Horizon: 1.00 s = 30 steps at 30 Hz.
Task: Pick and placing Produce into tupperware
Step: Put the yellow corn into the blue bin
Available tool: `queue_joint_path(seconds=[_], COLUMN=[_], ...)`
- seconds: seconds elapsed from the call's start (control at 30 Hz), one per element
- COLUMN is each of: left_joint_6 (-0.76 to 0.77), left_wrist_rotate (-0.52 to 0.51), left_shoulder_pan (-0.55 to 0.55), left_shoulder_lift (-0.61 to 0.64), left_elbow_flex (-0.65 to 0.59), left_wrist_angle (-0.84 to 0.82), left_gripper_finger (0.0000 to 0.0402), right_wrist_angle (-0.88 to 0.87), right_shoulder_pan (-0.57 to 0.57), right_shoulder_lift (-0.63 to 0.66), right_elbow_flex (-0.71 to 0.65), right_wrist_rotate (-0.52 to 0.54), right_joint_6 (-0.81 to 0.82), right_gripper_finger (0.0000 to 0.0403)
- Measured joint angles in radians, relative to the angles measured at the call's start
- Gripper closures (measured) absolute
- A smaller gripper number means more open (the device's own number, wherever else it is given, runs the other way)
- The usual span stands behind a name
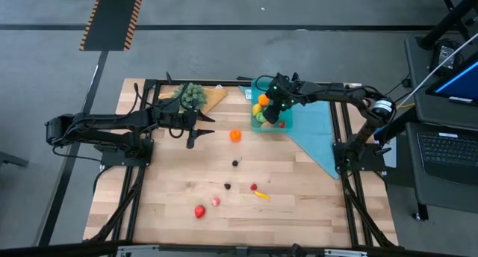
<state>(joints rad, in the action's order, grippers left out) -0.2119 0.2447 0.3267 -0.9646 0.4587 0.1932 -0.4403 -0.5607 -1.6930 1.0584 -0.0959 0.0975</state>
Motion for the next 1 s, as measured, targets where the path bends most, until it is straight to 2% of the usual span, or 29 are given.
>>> queue_joint_path(seconds=[0.17, 0.37, 0.47, 0.6, 0.77, 1.0], left_joint_6=[0.000, 0.000, 0.001, 0.020, 0.021, 0.022], left_wrist_rotate=[0.000, 0.000, -0.002, -0.001, 0.000, 0.000], left_shoulder_pan=[0.000, -0.001, -0.014, -0.039, -0.076, -0.143], left_shoulder_lift=[0.000, 0.006, 0.036, 0.114, 0.203, 0.238], left_elbow_flex=[0.000, 0.000, 0.000, 0.000, 0.000, 0.000], left_wrist_angle=[0.000, 0.010, 0.013, 0.008, -0.052, -0.090], left_gripper_finger=[0.0223, 0.0223, 0.0223, 0.0223, 0.0223, 0.0223], right_wrist_angle=[0.012, 0.053, 0.072, 0.089, 0.237, 0.610], right_shoulder_pan=[0.013, 0.060, 0.095, 0.158, 0.256, 0.408], right_shoulder_lift=[0.002, 0.044, 0.100, 0.201, 0.339, 0.492], right_elbow_flex=[0.000, -0.001, -0.001, -0.011, -0.131, -0.391], right_wrist_rotate=[-0.005, 0.004, 0.031, 0.119, 0.145, 0.146], right_joint_6=[0.050, -0.075, -0.091, -0.122, -0.132, -0.140], right_gripper_finger=[0.0203, 0.0203, 0.0203, 0.0203, 0.0203, 0.0203])
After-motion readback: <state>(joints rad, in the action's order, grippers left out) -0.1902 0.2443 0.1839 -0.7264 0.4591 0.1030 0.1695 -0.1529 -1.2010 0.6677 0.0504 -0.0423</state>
